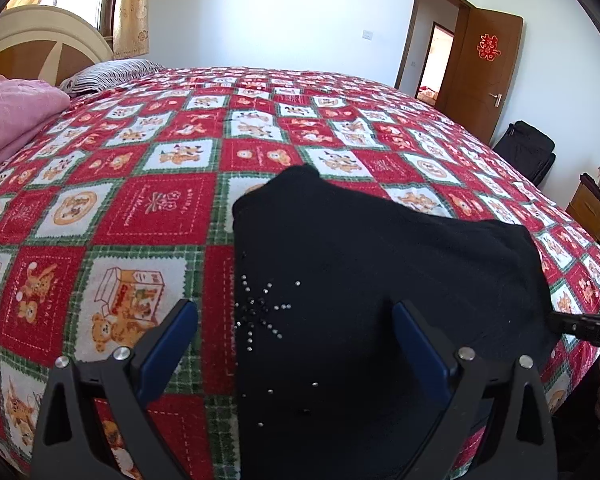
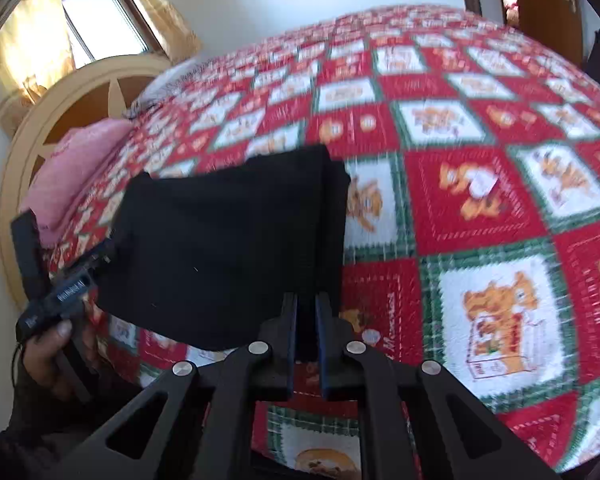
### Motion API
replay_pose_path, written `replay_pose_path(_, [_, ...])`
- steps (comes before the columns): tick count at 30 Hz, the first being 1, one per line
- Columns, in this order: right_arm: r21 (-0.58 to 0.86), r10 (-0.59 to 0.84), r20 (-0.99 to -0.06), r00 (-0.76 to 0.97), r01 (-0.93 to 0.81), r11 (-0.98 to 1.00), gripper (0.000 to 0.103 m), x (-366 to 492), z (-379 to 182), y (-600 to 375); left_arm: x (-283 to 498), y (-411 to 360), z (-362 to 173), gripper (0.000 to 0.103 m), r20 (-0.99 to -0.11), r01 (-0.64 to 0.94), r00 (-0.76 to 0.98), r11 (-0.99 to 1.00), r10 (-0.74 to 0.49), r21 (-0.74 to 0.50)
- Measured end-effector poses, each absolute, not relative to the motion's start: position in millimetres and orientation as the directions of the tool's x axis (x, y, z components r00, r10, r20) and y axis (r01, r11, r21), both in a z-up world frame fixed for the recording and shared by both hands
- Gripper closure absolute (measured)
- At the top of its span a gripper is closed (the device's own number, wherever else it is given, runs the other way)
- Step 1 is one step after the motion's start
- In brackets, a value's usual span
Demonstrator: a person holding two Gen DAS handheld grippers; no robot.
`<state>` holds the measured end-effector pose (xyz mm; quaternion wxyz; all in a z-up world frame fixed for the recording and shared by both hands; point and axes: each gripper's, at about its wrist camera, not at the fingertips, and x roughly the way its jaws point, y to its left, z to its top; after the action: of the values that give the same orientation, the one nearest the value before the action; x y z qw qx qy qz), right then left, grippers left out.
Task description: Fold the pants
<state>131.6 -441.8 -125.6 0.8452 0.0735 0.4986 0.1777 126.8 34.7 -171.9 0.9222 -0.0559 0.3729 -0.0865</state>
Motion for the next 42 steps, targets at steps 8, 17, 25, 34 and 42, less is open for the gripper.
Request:
replay_pose_path(8, [0.247,0.326,-0.753,0.571,-0.215,0.945,0.064,132.5,-97.3,-443.0,126.0,33.0,-174.1,0.003,-0.681,0.123,0.704,0.978,-0.204,-0.166])
replay_pose_path(17, [0.251,0.409,-0.734,0.543,-0.343,0.905,0.056,171.2,-107.7,-391.0,126.0,32.6,-176.2,0.000,-0.684,0.125,0.699,0.977,-0.209,-0.170])
replay_pose_path(25, [0.287,0.444,-0.713,0.543,-0.351,0.891,0.056,166.2,-109.5,-408.4,123.9,36.6,-173.2,0.000,-0.671,0.125,0.715,0.980,-0.195,-0.152])
replay_pose_path(34, [0.350,0.414,-0.720,0.557,-0.224,0.909,0.043,162.9,-110.4,-458.3,126.2,55.3,-165.9,0.000,-0.644,0.114,0.741,0.980,-0.192,-0.160])
replay_pose_path(42, [0.367,0.436,-0.744,0.506,-0.236,0.900,0.042,163.1,-133.7,-453.3,130.6,69.5,-162.0,0.000,-0.614,0.085,0.772,0.984,-0.164,-0.156])
